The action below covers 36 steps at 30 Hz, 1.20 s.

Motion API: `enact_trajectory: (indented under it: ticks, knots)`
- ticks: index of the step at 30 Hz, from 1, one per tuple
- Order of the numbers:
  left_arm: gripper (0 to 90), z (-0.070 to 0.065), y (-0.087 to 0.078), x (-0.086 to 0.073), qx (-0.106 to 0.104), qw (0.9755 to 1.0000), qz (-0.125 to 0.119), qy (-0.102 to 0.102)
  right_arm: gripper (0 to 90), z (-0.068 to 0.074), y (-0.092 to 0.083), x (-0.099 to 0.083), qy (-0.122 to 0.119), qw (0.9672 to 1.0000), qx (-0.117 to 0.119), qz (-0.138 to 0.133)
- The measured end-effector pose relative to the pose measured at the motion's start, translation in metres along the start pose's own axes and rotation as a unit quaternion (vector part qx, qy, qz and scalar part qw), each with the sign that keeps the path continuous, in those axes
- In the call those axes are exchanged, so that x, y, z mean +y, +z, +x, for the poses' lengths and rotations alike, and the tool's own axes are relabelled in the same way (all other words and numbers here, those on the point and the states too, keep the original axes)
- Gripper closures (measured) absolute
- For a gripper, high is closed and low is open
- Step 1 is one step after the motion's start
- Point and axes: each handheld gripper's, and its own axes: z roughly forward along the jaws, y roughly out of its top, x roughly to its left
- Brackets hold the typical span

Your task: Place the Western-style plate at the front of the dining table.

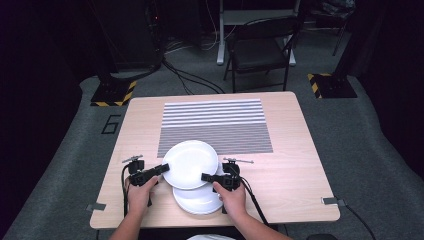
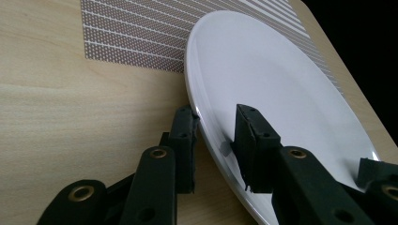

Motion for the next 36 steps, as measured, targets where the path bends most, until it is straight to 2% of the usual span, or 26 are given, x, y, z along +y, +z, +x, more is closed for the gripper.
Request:
enact_trajectory:
  ticks: [5, 6, 9, 14, 18, 21, 27, 35, 36]
  knots:
    - [67.9, -0.001, 0.003, -0.001, -0.002, 1.0, -0.003, -0.004, 63.0, -0.001, -0.001, 0.002, -0.004, 1.0, -0.003, -0.008]
    - [67.1, -0.001, 0.003, -0.001, -0.002, 1.0, -0.002, 0.002, 63.0, -0.002, -0.002, 0.002, -0.005, 0.9999, -0.003, -0.008]
    - [62.8, -0.002, 0.007, -0.002, -0.014, 0.9999, 0.008, 0.002, 63.1, -0.002, -0.001, 0.003, -0.003, 1.0, -0.005, -0.008]
    - [62.5, -0.011, 0.006, -0.002, 0.01, 0.9998, 0.009, 0.015, 62.7, -0.003, -0.001, 0.004, 0.002, 0.9999, -0.012, -0.005]
    - [61.6, -0.013, 0.006, -0.003, 0.012, 0.9997, 0.008, 0.021, 62.0, -0.003, -0.002, 0.004, 0.001, 0.9998, -0.019, -0.008]
    - [61.1, -0.016, 0.004, -0.003, 0.01, 0.9997, 0.001, 0.022, 58.6, 0.0, -0.004, 0.004, -0.012, 0.9995, -0.021, -0.022]
    - [61.0, -0.021, 0.003, -0.004, 0.019, 0.9991, -0.002, 0.039, 57.2, 0.001, -0.005, 0.006, -0.02, 0.9989, -0.031, -0.028]
    - [61.2, -0.022, 0.005, -0.007, 0.015, 0.9995, -0.005, 0.027, 56.3, 0.001, -0.005, 0.006, -0.029, 0.9984, -0.034, -0.034]
    - [61.3, -0.022, 0.004, -0.007, 0.013, 0.9995, -0.005, 0.03, 56.2, 0.001, -0.005, 0.006, -0.031, 0.9983, -0.035, -0.035]
